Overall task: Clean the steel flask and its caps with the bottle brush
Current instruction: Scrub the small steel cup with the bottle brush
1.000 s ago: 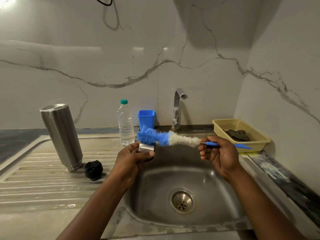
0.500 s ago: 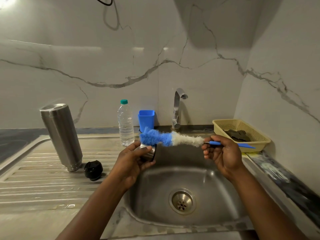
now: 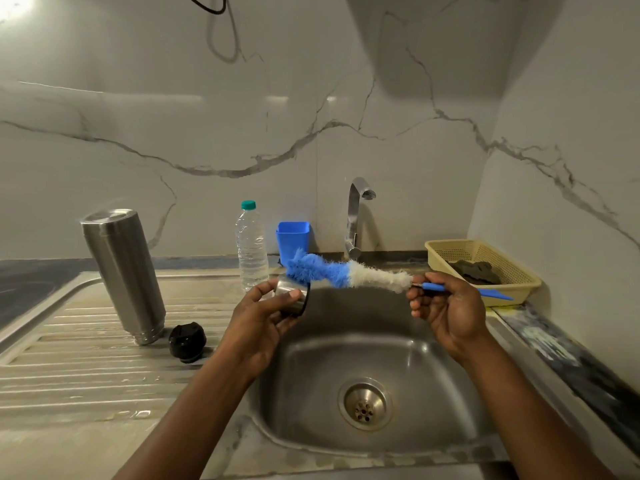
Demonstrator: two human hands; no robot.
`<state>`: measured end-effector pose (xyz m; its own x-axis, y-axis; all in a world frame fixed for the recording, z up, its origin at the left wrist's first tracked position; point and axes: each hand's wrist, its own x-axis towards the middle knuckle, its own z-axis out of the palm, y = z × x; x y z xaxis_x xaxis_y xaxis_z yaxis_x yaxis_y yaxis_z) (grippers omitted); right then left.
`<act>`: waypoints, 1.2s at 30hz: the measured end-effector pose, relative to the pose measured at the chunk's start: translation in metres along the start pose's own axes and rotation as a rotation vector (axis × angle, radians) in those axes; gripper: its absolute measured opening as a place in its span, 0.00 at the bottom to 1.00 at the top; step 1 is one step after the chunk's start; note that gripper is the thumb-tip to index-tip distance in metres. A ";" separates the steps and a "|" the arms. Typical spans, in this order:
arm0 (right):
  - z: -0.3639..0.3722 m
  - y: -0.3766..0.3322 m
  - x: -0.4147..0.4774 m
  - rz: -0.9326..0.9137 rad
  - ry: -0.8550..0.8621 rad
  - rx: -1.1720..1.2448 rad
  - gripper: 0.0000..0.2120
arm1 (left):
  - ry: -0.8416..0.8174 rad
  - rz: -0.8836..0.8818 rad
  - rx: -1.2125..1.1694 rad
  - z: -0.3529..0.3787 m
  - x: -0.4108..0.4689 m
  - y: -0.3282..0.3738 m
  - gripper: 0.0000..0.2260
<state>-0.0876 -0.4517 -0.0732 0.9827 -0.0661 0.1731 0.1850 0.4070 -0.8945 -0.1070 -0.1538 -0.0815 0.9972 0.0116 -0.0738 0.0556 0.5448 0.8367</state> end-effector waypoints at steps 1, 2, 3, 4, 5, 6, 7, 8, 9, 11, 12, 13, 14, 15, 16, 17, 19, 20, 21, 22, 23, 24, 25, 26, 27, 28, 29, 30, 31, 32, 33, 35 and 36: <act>0.004 0.004 -0.001 0.011 -0.018 -0.003 0.16 | -0.011 -0.009 -0.009 0.001 -0.001 -0.001 0.27; 0.008 0.006 -0.001 0.023 -0.037 -0.005 0.16 | -0.022 -0.016 -0.012 0.002 -0.002 -0.002 0.26; 0.010 0.007 -0.002 0.031 -0.050 -0.005 0.16 | -0.027 -0.019 -0.011 0.003 -0.002 -0.002 0.24; 0.011 0.006 -0.002 0.029 -0.055 -0.005 0.17 | -0.026 -0.018 -0.012 0.003 -0.002 -0.001 0.23; 0.010 0.002 -0.002 0.019 -0.049 -0.001 0.17 | -0.019 -0.014 -0.019 0.003 -0.002 -0.001 0.21; 0.007 -0.001 -0.002 0.008 -0.033 0.006 0.17 | -0.009 -0.008 -0.029 0.002 -0.001 0.000 0.19; 0.004 -0.005 -0.001 -0.001 -0.011 0.015 0.17 | 0.004 -0.004 -0.039 0.001 0.000 0.001 0.19; 0.001 -0.007 -0.001 -0.006 0.008 0.021 0.16 | 0.012 0.000 -0.042 0.000 0.001 0.002 0.18; 0.001 -0.006 -0.001 -0.008 0.017 0.025 0.16 | 0.013 0.003 -0.038 0.000 0.001 0.002 0.18; 0.004 0.000 -0.002 0.004 0.002 0.024 0.16 | -0.013 -0.008 -0.021 0.001 0.001 -0.001 0.17; 0.008 0.003 -0.003 0.017 -0.014 0.019 0.16 | -0.031 -0.022 -0.017 0.002 0.000 -0.003 0.17; 0.011 0.006 -0.003 0.030 -0.028 0.016 0.16 | -0.045 -0.034 -0.017 0.002 -0.001 -0.004 0.16; 0.013 0.007 -0.003 0.038 -0.039 0.014 0.16 | -0.049 -0.040 -0.020 0.001 -0.001 -0.005 0.16; 0.013 0.005 -0.003 0.036 -0.042 0.013 0.16 | -0.047 -0.035 -0.029 0.000 0.000 -0.004 0.16; 0.010 0.002 -0.002 0.027 -0.034 0.016 0.16 | -0.039 -0.022 -0.042 -0.001 0.000 -0.003 0.16; 0.007 -0.002 -0.002 0.015 -0.017 0.025 0.16 | -0.031 -0.007 -0.059 -0.003 0.002 -0.002 0.15; 0.001 -0.006 -0.001 0.001 0.013 0.038 0.16 | -0.021 0.017 -0.066 -0.004 0.004 -0.001 0.13; 0.001 -0.005 -0.002 0.002 0.017 0.040 0.16 | -0.012 0.017 -0.058 -0.004 0.004 -0.002 0.13; 0.002 -0.003 -0.002 0.008 0.012 0.039 0.16 | -0.001 0.011 -0.046 -0.002 0.004 -0.003 0.14; 0.005 0.000 -0.002 0.017 0.002 0.038 0.16 | 0.015 0.001 -0.036 -0.001 0.003 -0.004 0.16; 0.007 0.003 -0.002 0.026 -0.006 0.033 0.16 | 0.031 -0.005 -0.027 -0.001 0.003 -0.005 0.19; 0.009 0.004 -0.002 0.030 -0.012 0.028 0.16 | 0.043 -0.005 -0.020 -0.001 0.002 -0.004 0.20; 0.010 0.004 -0.002 0.029 -0.013 0.022 0.16 | 0.052 0.003 -0.011 -0.003 0.003 -0.003 0.22; 0.009 0.003 -0.002 0.025 -0.010 0.019 0.16 | 0.054 0.010 -0.002 -0.005 0.002 -0.002 0.23; 0.008 0.002 -0.002 0.021 -0.004 0.018 0.17 | 0.048 0.014 0.006 -0.006 0.003 -0.002 0.24; 0.006 0.001 -0.001 0.016 0.002 0.016 0.17 | 0.029 0.010 0.014 -0.006 0.002 -0.003 0.25; 0.005 0.001 -0.001 0.013 0.005 0.009 0.16 | 0.001 0.001 0.022 -0.004 0.002 -0.004 0.25; 0.005 0.001 -0.001 0.014 0.003 0.001 0.16 | -0.026 -0.012 0.024 0.000 0.000 -0.006 0.25; 0.006 0.002 -0.001 0.018 -0.002 -0.004 0.16 | -0.047 -0.020 0.023 0.003 -0.001 -0.008 0.25; 0.007 0.003 -0.002 0.022 -0.007 -0.007 0.16 | -0.055 -0.020 0.020 0.005 -0.002 -0.009 0.25; 0.007 0.002 -0.002 0.024 -0.006 -0.005 0.16 | -0.054 -0.011 0.013 0.006 -0.002 -0.008 0.25; 0.005 -0.002 -0.002 0.014 0.007 0.006 0.16 | -0.035 0.010 -0.010 0.003 0.000 -0.005 0.27; 0.003 -0.004 -0.002 0.004 0.017 0.012 0.16 | -0.025 0.012 -0.023 0.000 0.000 -0.002 0.28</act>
<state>-0.0898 -0.4507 -0.0688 0.9835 -0.0801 0.1620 0.1807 0.4184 -0.8901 -0.1067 -0.1552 -0.0832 0.9987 -0.0024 -0.0501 0.0427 0.5637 0.8248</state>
